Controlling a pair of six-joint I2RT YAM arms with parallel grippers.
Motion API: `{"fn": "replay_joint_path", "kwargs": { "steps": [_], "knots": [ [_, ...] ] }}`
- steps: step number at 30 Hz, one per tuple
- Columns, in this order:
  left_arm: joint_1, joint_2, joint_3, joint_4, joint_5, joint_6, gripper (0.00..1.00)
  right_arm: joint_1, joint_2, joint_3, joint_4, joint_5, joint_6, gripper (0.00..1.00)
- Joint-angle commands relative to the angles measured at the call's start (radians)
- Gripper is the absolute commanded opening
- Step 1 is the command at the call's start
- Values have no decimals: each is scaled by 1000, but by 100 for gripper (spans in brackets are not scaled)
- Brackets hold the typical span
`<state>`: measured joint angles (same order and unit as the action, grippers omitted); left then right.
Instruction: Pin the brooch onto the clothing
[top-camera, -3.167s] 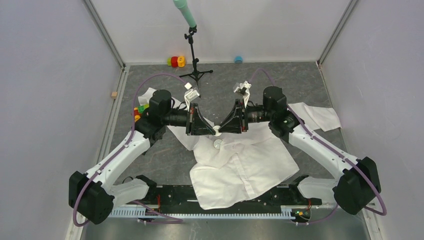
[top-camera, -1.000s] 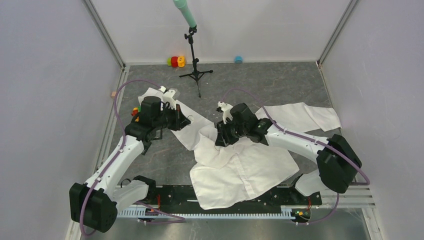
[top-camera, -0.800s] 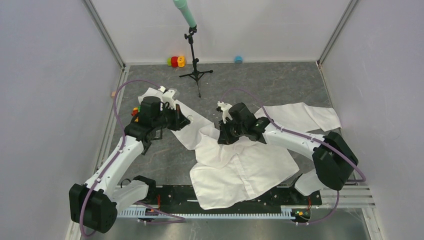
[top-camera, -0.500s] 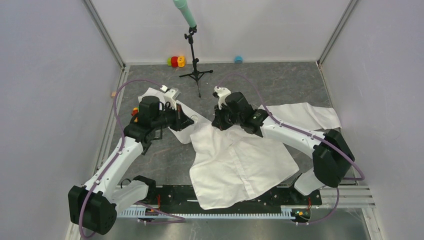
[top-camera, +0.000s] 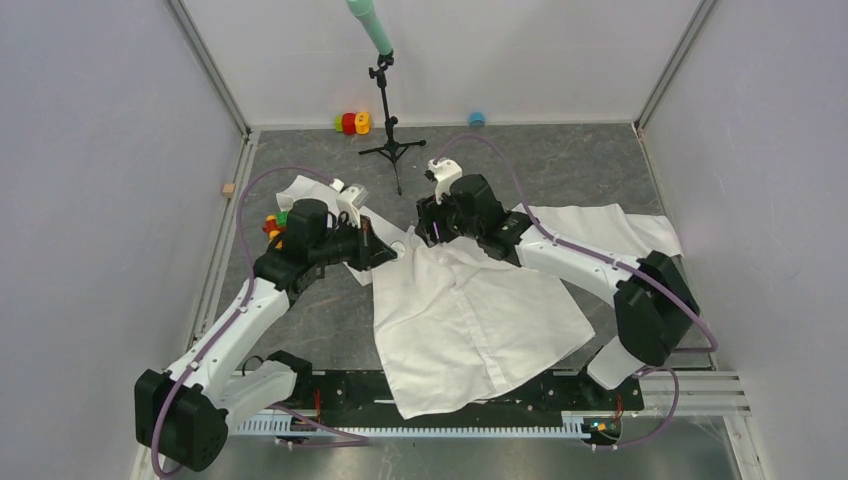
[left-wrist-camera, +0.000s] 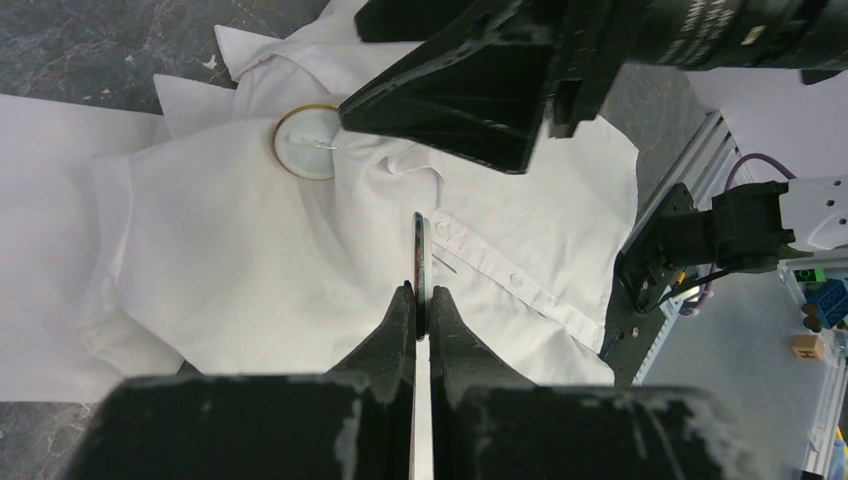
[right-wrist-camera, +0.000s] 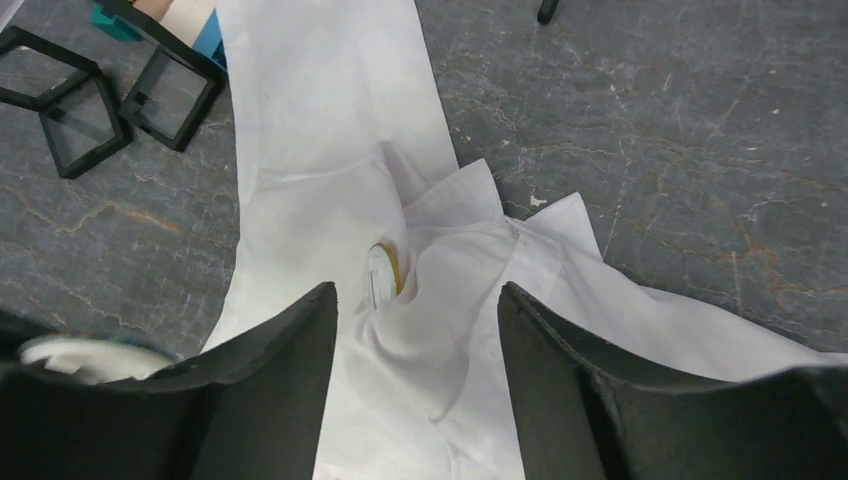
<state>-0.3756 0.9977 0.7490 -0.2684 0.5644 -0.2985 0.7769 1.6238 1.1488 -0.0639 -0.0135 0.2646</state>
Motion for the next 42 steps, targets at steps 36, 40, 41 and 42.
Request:
{"fn": "replay_joint_path", "kwargs": {
  "steps": [36, 40, 41, 42],
  "knots": [
    [1, 136, 21, -66, -79, -37, 2, 105, -53, -221, 216, 7, -1, 45],
    [0, 139, 16, -60, -84, -49, 2, 107, -14, -206, 225, 7, -4, 35],
    [-2, 139, 12, -60, -89, -54, 2, 108, -11, -204, 227, 7, -4, 29],
    [-4, 138, 10, -60, -96, -58, 2, 107, -11, -202, 229, 7, -3, 22]
  ]
}}
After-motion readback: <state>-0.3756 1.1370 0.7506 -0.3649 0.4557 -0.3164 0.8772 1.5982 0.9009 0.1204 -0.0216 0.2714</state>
